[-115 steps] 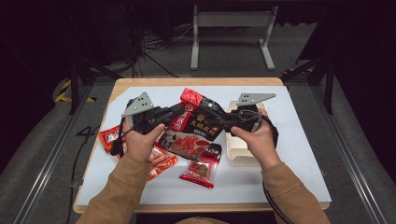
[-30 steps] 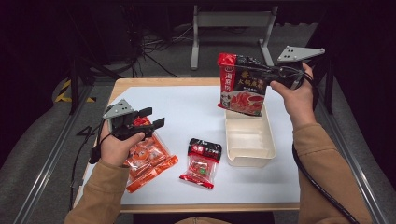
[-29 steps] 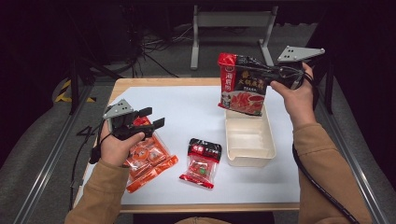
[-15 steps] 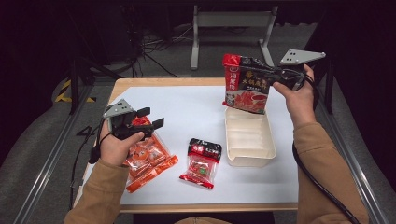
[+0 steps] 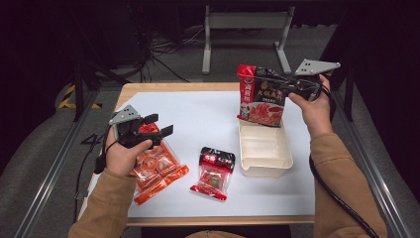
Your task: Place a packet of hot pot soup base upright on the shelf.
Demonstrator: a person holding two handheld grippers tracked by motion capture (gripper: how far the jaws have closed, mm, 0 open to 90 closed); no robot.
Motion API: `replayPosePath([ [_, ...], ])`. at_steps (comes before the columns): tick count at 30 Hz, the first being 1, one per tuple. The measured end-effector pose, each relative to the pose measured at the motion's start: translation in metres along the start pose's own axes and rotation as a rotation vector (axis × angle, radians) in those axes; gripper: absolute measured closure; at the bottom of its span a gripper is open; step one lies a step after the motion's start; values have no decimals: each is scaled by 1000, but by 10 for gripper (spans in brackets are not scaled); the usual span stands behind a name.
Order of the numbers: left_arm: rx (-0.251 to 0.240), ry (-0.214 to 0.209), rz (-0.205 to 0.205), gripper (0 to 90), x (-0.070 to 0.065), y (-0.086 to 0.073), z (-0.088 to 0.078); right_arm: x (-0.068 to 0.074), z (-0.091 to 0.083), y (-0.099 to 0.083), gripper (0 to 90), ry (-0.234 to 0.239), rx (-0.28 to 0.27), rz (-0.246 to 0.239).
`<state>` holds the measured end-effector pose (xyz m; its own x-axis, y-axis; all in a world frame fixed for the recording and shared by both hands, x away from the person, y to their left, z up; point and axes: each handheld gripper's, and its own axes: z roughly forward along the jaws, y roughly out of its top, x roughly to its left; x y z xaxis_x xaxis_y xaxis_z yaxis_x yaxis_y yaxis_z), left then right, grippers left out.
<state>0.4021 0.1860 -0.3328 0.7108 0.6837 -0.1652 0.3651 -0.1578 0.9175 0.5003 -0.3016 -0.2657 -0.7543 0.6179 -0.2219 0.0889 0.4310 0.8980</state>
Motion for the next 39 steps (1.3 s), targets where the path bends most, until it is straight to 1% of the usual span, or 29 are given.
replayPosePath([
  [1,1,1,-7,245,0,0,0,0,1,-3,786,0,4,-2],
  [6,7,4,0,243,1,-1,0,1,2,-6,781,4,2,5],
  [11,6,6,-6,242,1,-1,0,3,5,-12,769,9,0,19],
  [19,12,6,-5,241,2,-2,1,10,10,-19,756,18,10,23],
  [21,10,6,-4,240,2,-2,1,11,12,-20,752,22,20,22],
  [24,10,7,-6,240,2,-2,0,12,16,-26,748,24,59,21],
  [26,8,7,-10,239,2,-2,0,13,19,-33,745,27,69,34],
  [28,9,8,-9,239,2,-2,0,12,19,-39,742,25,55,55],
  [30,12,10,-4,237,3,-2,0,12,18,-41,741,28,46,65],
  [33,19,8,-13,235,3,-3,2,12,15,-47,740,23,31,85],
  [34,20,9,-9,233,3,-3,2,12,15,-48,740,23,28,90],
  [35,21,8,-5,228,3,-3,2,12,13,-51,742,17,29,102],
  [37,28,7,-9,224,2,-3,3,13,13,-53,742,14,30,110],
  [39,42,8,-2,213,2,-4,4,13,11,-56,745,5,34,122],
])
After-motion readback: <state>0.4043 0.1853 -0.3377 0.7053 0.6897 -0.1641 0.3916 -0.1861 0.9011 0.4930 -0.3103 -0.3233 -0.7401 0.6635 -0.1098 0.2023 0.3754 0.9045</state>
